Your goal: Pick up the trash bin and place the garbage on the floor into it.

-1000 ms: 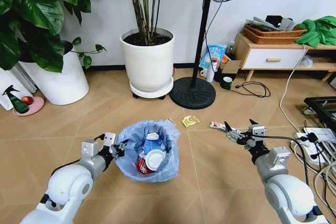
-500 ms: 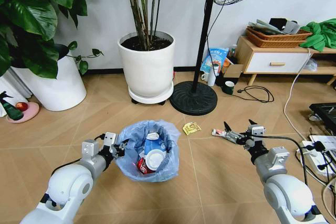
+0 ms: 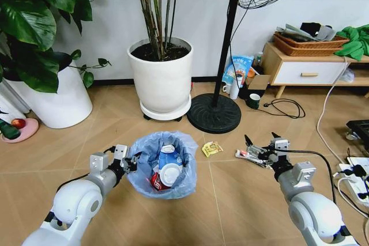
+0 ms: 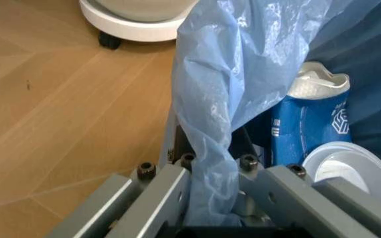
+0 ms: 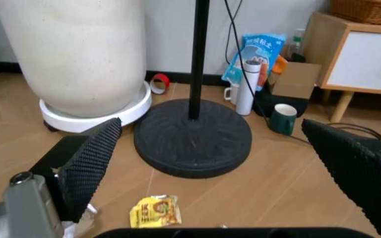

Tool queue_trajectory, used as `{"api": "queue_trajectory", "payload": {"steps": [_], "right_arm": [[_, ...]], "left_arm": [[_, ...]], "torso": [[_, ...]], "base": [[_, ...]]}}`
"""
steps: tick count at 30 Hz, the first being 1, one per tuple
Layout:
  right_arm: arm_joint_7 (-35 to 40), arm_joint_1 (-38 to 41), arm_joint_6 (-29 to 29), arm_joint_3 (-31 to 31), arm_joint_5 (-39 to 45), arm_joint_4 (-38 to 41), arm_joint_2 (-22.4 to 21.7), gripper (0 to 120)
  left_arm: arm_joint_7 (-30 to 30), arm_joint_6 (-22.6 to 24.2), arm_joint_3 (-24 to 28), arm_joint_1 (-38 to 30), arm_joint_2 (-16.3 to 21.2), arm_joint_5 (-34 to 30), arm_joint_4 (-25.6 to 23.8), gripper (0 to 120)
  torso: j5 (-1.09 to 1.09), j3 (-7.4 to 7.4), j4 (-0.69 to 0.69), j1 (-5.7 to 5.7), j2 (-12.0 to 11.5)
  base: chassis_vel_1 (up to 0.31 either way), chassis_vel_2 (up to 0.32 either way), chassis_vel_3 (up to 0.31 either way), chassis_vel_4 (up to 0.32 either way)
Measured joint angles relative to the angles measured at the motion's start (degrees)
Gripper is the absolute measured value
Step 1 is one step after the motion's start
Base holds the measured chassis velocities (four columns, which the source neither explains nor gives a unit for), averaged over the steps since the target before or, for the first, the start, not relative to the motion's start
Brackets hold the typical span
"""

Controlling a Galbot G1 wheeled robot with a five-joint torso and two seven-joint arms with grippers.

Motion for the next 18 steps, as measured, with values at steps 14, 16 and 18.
{"api": "queue_trajectory", "payload": {"steps": [14, 16, 18], "right_arm": [[0.14, 2.23, -0.29, -0.98, 0.91, -1.69, -2.42, 100], [0.14, 2.35, -0.29, -1.07, 0.93, -1.77, -2.45, 100], [0.18, 2.48, -0.29, -1.32, 0.93, -1.94, -2.44, 100]], "left_arm": [[-0.09, -0.01, -0.09, -0.25, -0.01, -0.15, 0.17, 0], [-0.09, -0.01, -0.09, -0.25, -0.01, -0.15, 0.17, 0], [-0.1, -0.01, -0.09, -0.23, -0.01, -0.15, 0.17, 0]], "torso": [[0.01, 0.0, 0.01, 0.0, 0.0], [0.01, 0.0, 0.0, 0.0, 0.0], [0.0, 0.0, 0.0, 0.0, 0.0]], "base": [[-0.075, 0.075, 0.07, -0.078], [-0.073, 0.077, 0.08, -0.07], [-0.084, 0.078, 0.078, -0.07]]}}
